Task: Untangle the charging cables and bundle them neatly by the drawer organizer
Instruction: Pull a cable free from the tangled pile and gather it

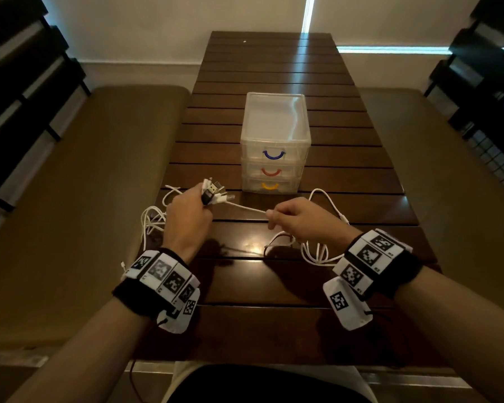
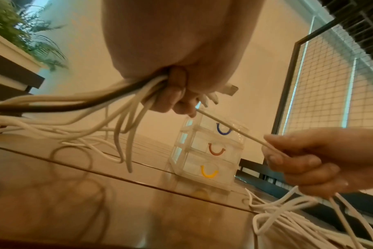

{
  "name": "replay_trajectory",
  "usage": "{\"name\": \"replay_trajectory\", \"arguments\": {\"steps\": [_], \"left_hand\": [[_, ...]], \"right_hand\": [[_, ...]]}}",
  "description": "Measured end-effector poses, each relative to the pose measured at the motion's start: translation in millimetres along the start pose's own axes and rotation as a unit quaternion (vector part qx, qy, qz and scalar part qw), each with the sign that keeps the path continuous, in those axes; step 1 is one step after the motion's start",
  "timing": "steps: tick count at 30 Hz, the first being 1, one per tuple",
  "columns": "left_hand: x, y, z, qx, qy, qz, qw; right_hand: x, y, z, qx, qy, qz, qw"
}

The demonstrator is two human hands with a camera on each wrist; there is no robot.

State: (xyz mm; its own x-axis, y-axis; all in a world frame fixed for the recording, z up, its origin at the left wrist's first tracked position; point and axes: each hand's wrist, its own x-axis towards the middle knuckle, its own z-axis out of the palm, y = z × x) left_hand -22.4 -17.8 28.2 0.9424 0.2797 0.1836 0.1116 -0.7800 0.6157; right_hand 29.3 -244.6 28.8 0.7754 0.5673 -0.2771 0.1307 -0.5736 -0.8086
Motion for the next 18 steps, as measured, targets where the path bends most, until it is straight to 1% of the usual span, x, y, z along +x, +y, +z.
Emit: {"name": "replay_trajectory", "arguments": {"steps": [2,5,7,8,10,12,15,17,18], "left_hand": [[1,0,2,-0.019,0.017,-0.011,1.000],[1,-4,3,-0.049,0.048,-0.046,0.997],[0,-4,0,-0.061,0.055,-0.055,0.995],[0,-5,-1,-0.057,0.052,-0.053,0.996],[-1,-7,-1,-0.058,0.029,-0.022,0.998],[-3,-11,3,-0.096,-0.011,0.041,0.994],[-8,-14,8,-0.118,-0.073,0.128,0.982],[-10,-17,9,-0.111,-0.105,0.157,0.976],[-11,-19,7,-0.106,-0.109,0.163,0.975]], "right_hand": [[2,-1,2,-0.014,-0.032,-0.003,0.999],[3,0,1,-0.054,-0.082,0.031,0.995],[3,0,-3,-0.044,-0.103,0.057,0.992],[3,-2,-4,-0.026,-0.097,0.067,0.993],[5,-5,-6,-0.023,-0.038,0.059,0.997],[9,-9,-5,-0.093,0.009,0.017,0.995],[13,-24,4,-0.220,0.000,-0.037,0.975],[17,-33,13,-0.283,0.005,-0.064,0.957],[18,-38,18,-0.304,0.019,-0.078,0.949]]}}
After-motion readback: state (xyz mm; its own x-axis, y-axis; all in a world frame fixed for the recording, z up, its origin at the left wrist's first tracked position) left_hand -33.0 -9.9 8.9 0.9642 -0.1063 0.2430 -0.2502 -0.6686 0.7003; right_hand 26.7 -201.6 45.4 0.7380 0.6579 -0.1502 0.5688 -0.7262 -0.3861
